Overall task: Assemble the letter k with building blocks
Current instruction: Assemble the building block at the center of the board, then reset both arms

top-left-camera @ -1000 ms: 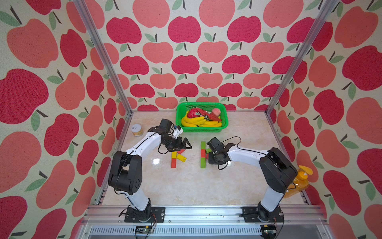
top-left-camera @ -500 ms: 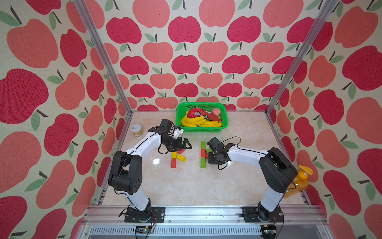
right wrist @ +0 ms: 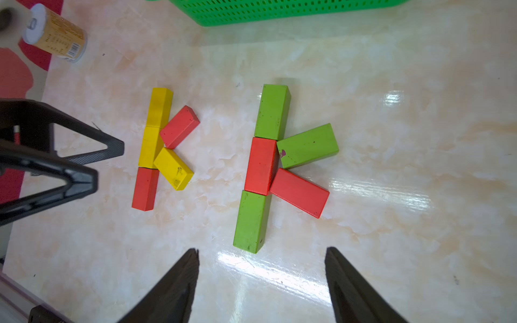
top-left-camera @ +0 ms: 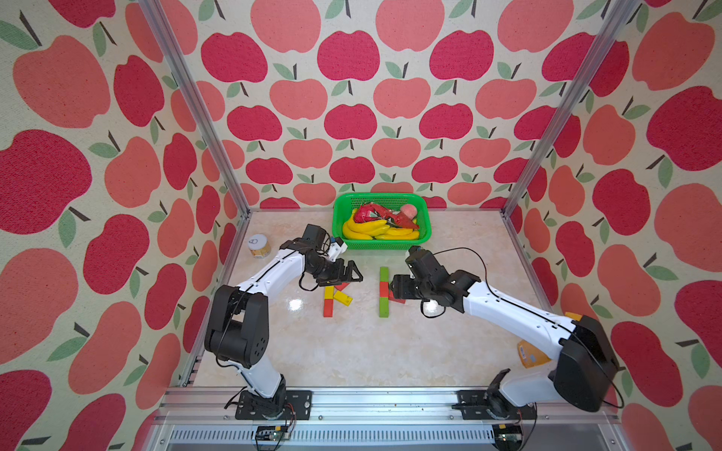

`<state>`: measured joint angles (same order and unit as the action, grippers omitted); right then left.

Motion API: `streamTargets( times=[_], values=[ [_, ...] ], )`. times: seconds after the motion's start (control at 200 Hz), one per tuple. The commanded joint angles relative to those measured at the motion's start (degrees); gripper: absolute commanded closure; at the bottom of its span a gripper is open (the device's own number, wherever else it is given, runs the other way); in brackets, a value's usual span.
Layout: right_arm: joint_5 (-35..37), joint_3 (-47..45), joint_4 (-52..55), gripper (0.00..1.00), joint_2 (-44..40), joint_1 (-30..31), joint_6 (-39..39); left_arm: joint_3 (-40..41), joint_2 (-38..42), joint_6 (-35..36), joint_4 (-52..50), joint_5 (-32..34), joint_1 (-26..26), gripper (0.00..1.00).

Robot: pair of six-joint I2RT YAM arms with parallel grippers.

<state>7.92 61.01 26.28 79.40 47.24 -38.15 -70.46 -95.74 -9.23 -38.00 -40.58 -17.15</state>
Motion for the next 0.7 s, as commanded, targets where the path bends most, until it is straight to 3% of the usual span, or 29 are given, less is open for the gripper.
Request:
streamTargets(
  times=[0.0, 0.07, 0.14, 0.24, 0.43, 0.565, 0.695],
  values=[
    [0.2, 2.7, 4.3, 0.21, -2.1, -2.9, 6.5, -1.5, 3.1, 2.3, -0.5, 1.6, -0.6, 0.02],
    [-1.7, 3.6, 4.7, 0.16, -3.0, -5.0, 11.3, -2.4, 4.2, 3.3, -0.6, 2.9, -0.9, 0.02],
    [-1.1, 4.1, 5.0, 0.01, -4.4, -6.1, 15.1, -4.3, 5.2, 5.9, -2.2, 6.1, -1.0, 0.02],
    [-1.6, 1.7, 2.8, 0.01, -8.6, -7.9, 18.0, -6.9, 7.5, 9.2, -5.7, 14.8, -0.4, 0.02],
    [-8.3, -8.2, -2.0, 0.01, -19.0, -17.4, 17.7, -3.0, 19.5, 11.0, -2.4, 22.3, 3.6, 0.02],
    [-2.7, -13.1, -1.0, 0.01, -22.7, -27.2, 20.3, 5.1, 26.6, 10.3, 2.5, 34.0, 7.7, 0.02],
    [-0.2, -15.4, -4.6, 0.01, -21.7, -36.9, 21.6, 9.0, 26.3, 7.0, 3.9, 37.2, 13.9, 0.02]
  ],
)
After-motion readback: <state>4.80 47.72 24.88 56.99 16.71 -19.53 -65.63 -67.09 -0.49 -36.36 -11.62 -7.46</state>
